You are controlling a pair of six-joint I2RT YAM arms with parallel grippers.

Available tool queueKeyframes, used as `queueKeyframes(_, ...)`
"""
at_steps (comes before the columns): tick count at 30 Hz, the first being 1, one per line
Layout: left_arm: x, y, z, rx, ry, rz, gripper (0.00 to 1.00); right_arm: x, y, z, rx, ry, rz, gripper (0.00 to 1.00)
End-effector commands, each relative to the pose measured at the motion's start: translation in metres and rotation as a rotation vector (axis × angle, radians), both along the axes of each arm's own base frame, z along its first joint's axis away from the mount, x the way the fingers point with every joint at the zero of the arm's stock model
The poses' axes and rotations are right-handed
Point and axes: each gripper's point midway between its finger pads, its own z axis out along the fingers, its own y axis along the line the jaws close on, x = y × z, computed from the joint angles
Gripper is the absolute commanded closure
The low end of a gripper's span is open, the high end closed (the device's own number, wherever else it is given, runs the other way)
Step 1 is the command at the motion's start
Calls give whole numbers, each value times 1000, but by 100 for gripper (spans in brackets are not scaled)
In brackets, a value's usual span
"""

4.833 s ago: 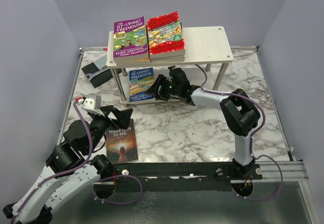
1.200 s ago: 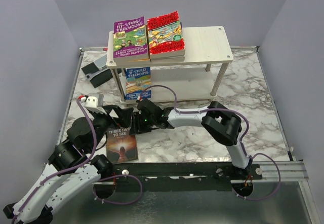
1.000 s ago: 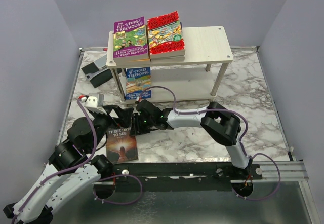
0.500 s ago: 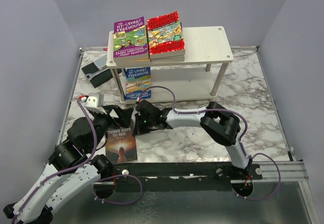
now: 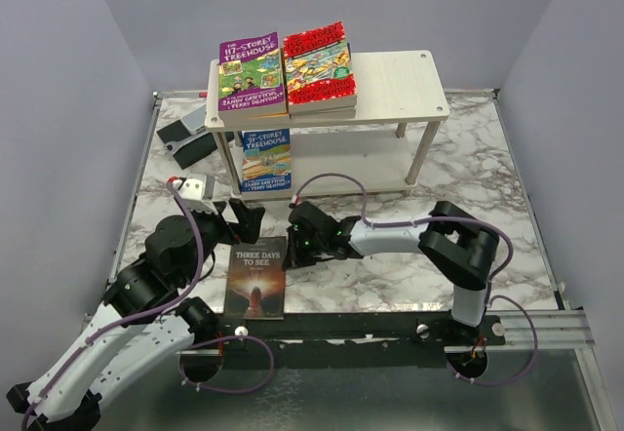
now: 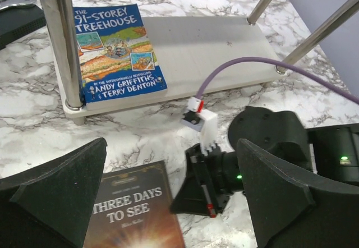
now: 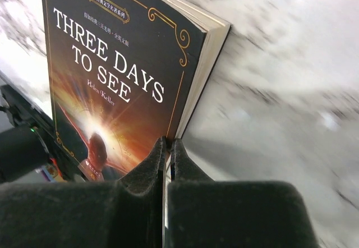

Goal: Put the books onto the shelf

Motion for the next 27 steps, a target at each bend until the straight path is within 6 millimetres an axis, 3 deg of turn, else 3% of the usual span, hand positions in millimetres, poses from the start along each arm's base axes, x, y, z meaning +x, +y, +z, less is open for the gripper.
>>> queueKeyframes(1,3,-18,-9,23,44,-65,1,-7,-92,-40,-254,28,-94,99)
queueKeyframes(9,-2,-48,-22,-14,138,-181,1,-1,-176,-29,-302,16,-230,99)
queueKeyframes(14,-5,-67,-46,-33,243,-235,1,2,-213,-23,-308,25,-299,99)
queueKeyframes(19,-8,-89,-81,-66,380,-277,1,8,-233,-9,-284,11,-345,99)
queueKeyframes(24,-17,-105,-125,-111,518,-315,1,10,-229,19,-211,-22,-332,99)
queueKeyframes(27,-21,-111,-145,-132,569,-330,1,8,-225,35,-162,-36,-329,86)
